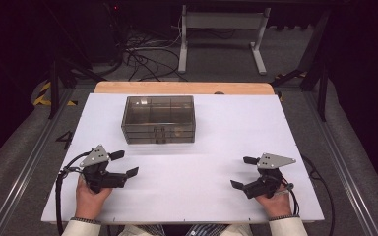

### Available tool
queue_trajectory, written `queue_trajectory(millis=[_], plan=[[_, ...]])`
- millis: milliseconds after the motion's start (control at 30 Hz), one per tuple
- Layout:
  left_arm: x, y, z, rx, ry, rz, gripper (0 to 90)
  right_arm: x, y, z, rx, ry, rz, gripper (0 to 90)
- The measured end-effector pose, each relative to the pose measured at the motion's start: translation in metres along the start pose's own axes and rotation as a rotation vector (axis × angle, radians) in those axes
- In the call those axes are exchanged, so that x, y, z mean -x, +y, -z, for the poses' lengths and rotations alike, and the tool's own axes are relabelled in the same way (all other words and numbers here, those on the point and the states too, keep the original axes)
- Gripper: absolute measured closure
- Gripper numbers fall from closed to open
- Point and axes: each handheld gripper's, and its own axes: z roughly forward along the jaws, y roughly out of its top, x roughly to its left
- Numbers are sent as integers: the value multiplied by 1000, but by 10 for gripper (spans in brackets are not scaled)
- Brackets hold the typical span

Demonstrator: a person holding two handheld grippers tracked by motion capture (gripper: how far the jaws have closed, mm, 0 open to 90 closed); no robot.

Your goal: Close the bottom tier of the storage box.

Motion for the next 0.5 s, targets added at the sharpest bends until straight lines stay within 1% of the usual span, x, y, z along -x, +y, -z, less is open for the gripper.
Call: queue_trajectory(millis=[67, 100, 200, 233, 333, 400, 433, 500], plan=[[-4, -5, 0, 6, 6, -4, 163, 0, 0, 0, 2, 2, -5, 3], [-5, -7, 1, 3, 3, 4, 160, 0, 0, 0, 0, 1, -2, 3], [-10, -14, 2, -8, 29, -9, 153, 0, 0, 0, 0, 3, -4, 3], [-12, -17, 2, -3, 28, 3, 150, 0, 0, 0, -1, 1, 2, 3], [-16, -24, 2, 3, 24, 14, 139, 0, 0, 0, -1, 1, 2, 3], [-19, -28, 2, 7, 22, 30, 131, 0, 0, 0, -1, 1, 2, 3], [-20, -29, 3, 14, 20, 33, 126, 0, 0, 0, 0, 1, 1, 3], [-20, -28, 4, 19, 28, 31, 123, 0, 0, 0, 0, 1, 1, 3]])
